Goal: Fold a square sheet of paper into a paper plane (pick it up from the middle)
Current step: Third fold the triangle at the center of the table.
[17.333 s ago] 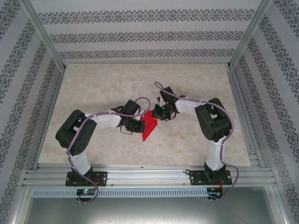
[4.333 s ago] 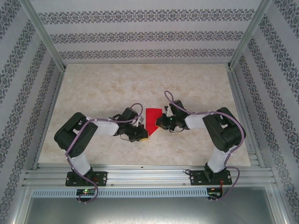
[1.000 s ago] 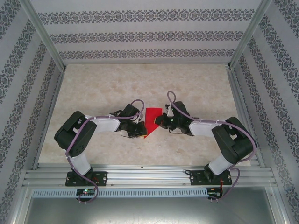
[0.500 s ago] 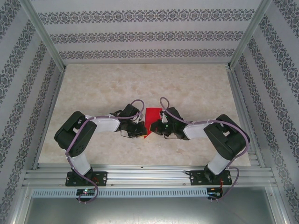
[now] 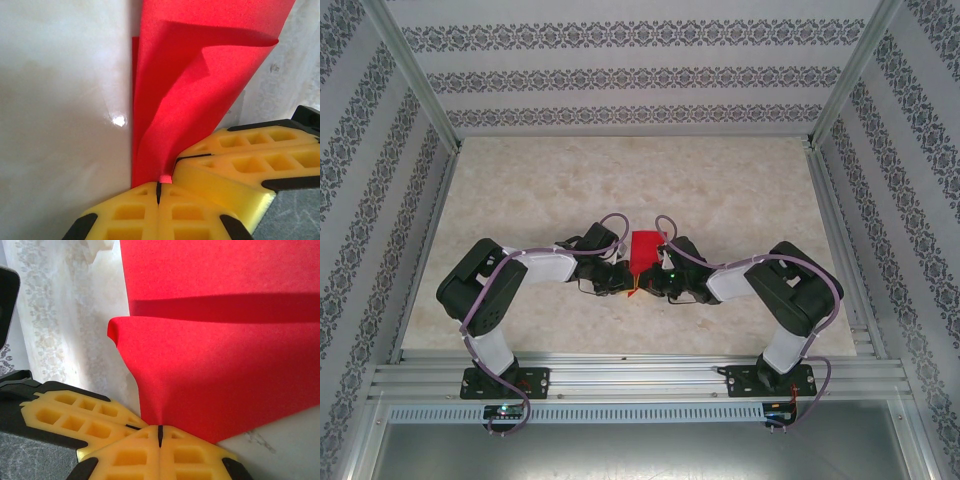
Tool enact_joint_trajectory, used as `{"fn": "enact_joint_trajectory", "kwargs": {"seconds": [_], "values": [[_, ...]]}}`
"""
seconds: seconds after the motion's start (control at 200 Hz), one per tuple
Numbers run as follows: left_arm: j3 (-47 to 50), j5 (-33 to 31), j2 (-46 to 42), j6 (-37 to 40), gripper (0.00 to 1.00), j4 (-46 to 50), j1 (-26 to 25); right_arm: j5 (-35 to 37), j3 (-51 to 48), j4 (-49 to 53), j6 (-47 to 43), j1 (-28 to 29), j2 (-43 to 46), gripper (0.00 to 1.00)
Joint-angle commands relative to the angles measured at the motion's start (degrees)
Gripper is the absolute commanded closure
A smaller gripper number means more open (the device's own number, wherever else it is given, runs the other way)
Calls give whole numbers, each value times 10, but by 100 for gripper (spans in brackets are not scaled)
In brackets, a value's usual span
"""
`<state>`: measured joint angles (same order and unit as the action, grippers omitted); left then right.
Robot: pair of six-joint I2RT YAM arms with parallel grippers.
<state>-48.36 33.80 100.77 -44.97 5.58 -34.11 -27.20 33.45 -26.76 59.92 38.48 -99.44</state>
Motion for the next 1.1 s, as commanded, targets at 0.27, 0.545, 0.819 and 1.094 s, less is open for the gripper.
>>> {"fn": "enact_joint_trajectory", "kwargs": {"seconds": [0.27, 0.545, 0.819, 1.094], "values": [[15, -58, 26, 18, 98, 85, -4, 20, 16, 67, -57, -80, 5, 96], [16, -48, 23, 22, 97, 80, -4, -14, 2, 34, -70, -154, 12, 93], [-8, -27, -4, 49, 94, 93, -7, 9, -1, 118, -89, -154, 111, 87], [-59, -15, -66, 70, 86, 120, -7, 17, -40, 140, -83, -150, 159, 71]]}}
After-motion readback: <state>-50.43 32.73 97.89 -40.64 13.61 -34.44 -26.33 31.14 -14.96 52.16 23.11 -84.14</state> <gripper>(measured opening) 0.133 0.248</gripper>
